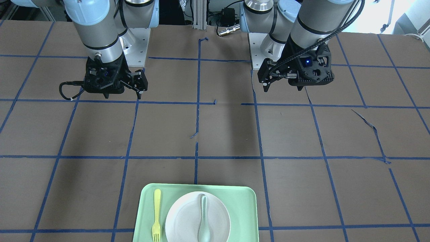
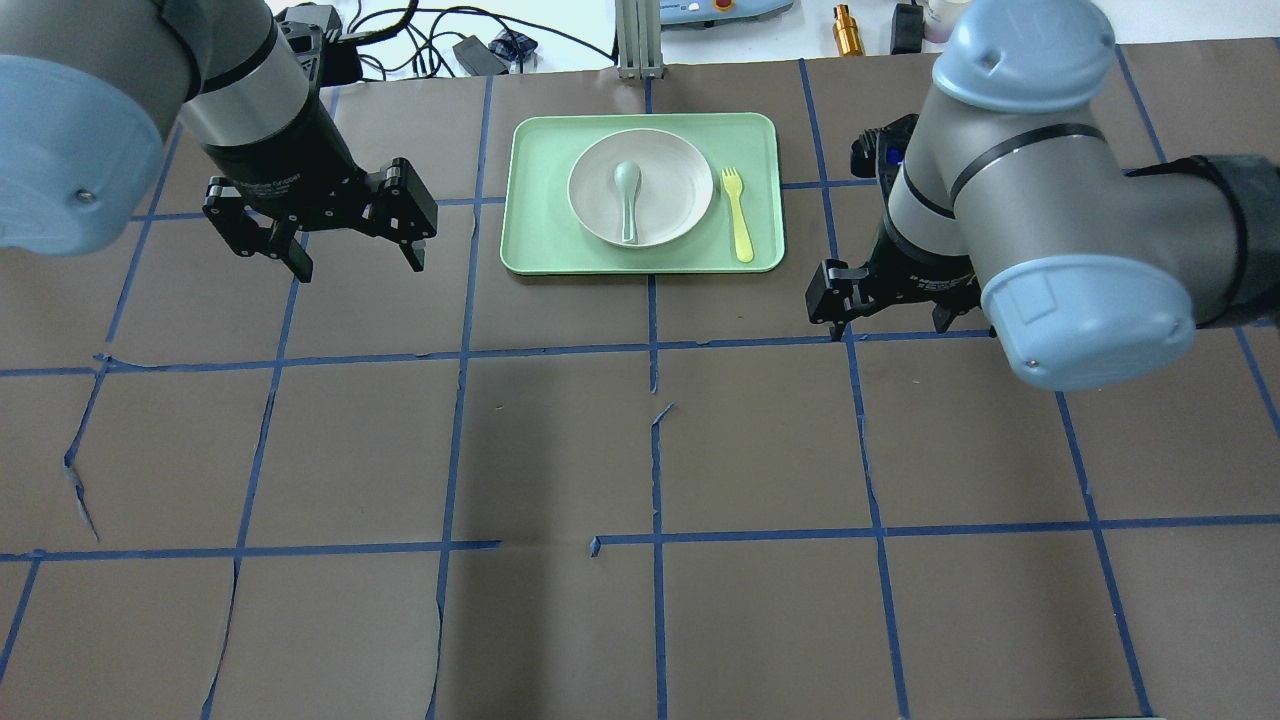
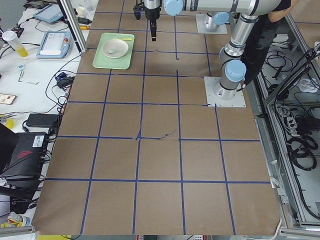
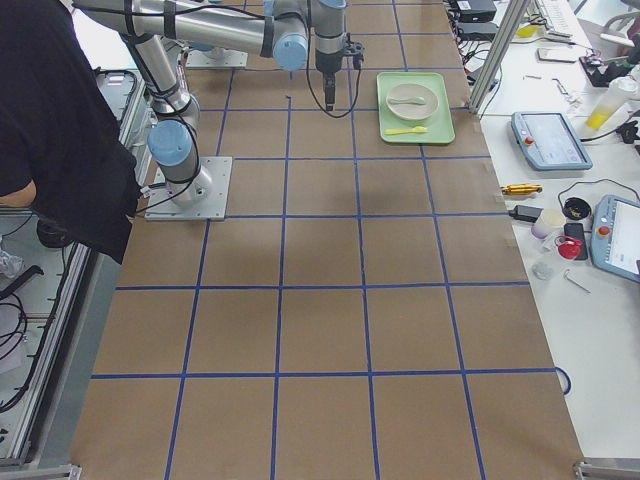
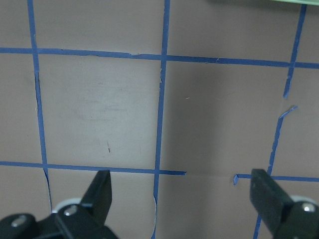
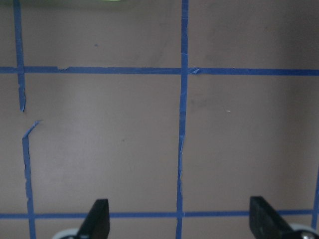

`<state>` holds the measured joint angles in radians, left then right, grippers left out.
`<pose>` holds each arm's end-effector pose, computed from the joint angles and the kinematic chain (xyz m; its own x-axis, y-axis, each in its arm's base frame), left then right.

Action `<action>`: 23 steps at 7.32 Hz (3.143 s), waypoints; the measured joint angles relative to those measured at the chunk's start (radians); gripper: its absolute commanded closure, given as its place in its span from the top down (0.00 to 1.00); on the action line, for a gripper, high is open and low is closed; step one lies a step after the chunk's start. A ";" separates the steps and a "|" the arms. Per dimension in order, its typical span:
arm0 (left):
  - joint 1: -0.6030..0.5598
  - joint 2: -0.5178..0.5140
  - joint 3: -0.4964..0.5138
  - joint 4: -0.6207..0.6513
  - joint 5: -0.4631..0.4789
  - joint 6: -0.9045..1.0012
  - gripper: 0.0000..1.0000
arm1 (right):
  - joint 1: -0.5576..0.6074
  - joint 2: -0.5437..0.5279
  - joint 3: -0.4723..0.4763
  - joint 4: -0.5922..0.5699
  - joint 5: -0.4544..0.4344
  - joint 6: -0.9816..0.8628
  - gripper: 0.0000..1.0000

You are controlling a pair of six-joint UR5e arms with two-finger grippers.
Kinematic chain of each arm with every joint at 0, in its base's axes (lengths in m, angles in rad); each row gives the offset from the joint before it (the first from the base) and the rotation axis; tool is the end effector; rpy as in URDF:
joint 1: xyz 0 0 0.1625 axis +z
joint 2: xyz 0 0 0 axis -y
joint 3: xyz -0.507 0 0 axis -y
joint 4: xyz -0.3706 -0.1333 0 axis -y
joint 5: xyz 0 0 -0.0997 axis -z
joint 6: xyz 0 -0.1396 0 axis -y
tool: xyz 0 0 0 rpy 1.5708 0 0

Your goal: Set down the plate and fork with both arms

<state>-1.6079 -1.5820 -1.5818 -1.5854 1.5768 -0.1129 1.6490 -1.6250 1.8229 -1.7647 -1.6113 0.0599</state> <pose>-0.1498 -0.4654 0.5181 -0.9971 -0.0754 -0.0101 -0.0757 0.9965 0.0359 0.1612 -0.4237 0.4560 -0.9990 -0.0184 0.0407 -0.0184 0.9998 0.0016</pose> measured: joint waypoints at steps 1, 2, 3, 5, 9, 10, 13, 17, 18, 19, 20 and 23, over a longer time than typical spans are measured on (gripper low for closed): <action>-0.001 -0.002 0.000 -0.001 0.000 0.000 1.00 | -0.003 -0.002 -0.086 0.107 0.001 -0.001 1.00; -0.002 -0.003 0.001 -0.002 -0.001 0.002 1.00 | -0.006 0.000 -0.154 0.176 0.005 0.000 1.00; -0.005 -0.004 0.004 -0.002 -0.002 0.005 1.00 | -0.006 0.002 -0.188 0.197 0.007 0.002 1.00; -0.020 -0.004 0.011 0.002 -0.002 0.011 1.00 | -0.004 0.004 -0.205 0.180 0.008 0.010 1.00; -0.078 0.007 0.025 0.005 -0.002 0.053 1.00 | 0.000 0.009 -0.211 0.168 0.008 0.019 1.00; -0.081 0.009 0.024 0.005 -0.002 0.053 1.00 | 0.000 0.010 -0.211 0.168 0.008 0.020 1.00; -0.082 0.012 0.019 0.005 -0.002 0.049 1.00 | 0.001 0.010 -0.211 0.168 0.008 0.020 1.00; -0.083 0.013 0.018 0.005 -0.001 0.048 1.00 | 0.002 0.010 -0.212 0.168 0.009 0.020 1.00; -0.082 0.013 0.019 0.005 -0.001 0.048 1.00 | 0.002 0.009 -0.212 0.168 0.009 0.020 1.00; -0.082 0.013 0.019 0.005 -0.001 0.048 1.00 | 0.002 0.008 -0.212 0.169 0.010 0.021 1.00; -0.081 0.013 0.019 0.006 -0.001 0.048 1.00 | 0.002 0.007 -0.212 0.172 0.011 0.020 1.00; -0.081 0.011 0.018 0.007 -0.001 0.047 1.00 | 0.003 0.005 -0.212 0.176 0.010 0.020 1.00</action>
<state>-1.6893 -1.5705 -1.5640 -1.5788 1.5754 -0.0658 1.6519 -1.6197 1.6111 -1.5890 -1.6013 0.0798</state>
